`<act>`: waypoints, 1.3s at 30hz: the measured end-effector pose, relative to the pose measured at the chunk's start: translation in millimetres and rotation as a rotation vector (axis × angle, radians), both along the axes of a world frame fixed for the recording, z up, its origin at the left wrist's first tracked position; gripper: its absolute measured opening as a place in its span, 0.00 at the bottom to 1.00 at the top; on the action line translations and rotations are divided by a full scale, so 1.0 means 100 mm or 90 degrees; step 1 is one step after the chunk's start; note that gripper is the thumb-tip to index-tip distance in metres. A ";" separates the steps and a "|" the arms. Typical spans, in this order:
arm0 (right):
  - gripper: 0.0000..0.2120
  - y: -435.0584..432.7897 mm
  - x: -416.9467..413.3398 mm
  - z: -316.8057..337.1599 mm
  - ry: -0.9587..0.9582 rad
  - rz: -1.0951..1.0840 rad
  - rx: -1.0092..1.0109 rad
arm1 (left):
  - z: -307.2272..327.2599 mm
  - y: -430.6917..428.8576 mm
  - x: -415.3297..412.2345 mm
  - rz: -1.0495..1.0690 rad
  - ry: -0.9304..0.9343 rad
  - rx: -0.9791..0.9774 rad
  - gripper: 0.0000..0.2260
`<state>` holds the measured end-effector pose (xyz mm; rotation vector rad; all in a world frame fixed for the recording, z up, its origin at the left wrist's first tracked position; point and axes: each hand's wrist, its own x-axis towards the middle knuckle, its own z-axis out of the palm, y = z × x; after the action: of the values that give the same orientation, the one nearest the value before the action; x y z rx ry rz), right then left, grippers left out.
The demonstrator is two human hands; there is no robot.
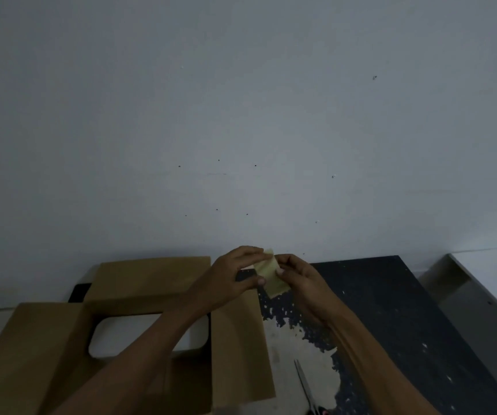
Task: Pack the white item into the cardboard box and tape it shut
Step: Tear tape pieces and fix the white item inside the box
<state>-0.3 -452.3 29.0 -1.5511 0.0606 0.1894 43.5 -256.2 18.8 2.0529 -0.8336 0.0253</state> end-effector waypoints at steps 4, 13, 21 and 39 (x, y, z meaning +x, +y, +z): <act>0.11 0.05 0.03 0.04 -0.028 -0.013 -0.093 | -0.05 -0.10 -0.09 0.086 -0.147 0.058 0.20; 0.12 0.15 0.00 0.08 -0.064 -0.043 -0.191 | -0.03 -0.25 -0.20 0.139 -0.246 0.044 0.09; 0.09 0.17 -0.08 0.15 -0.063 -0.034 -0.207 | 0.09 -0.27 -0.11 0.152 -0.136 0.023 0.04; 0.12 0.19 -0.11 0.09 -0.069 -0.033 -0.254 | 0.04 -0.29 0.00 0.108 -0.306 0.156 0.08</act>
<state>-10.9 -433.5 38.2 -1.9523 0.0545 0.0528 43.8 -285.0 22.8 2.3877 -0.9843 0.5542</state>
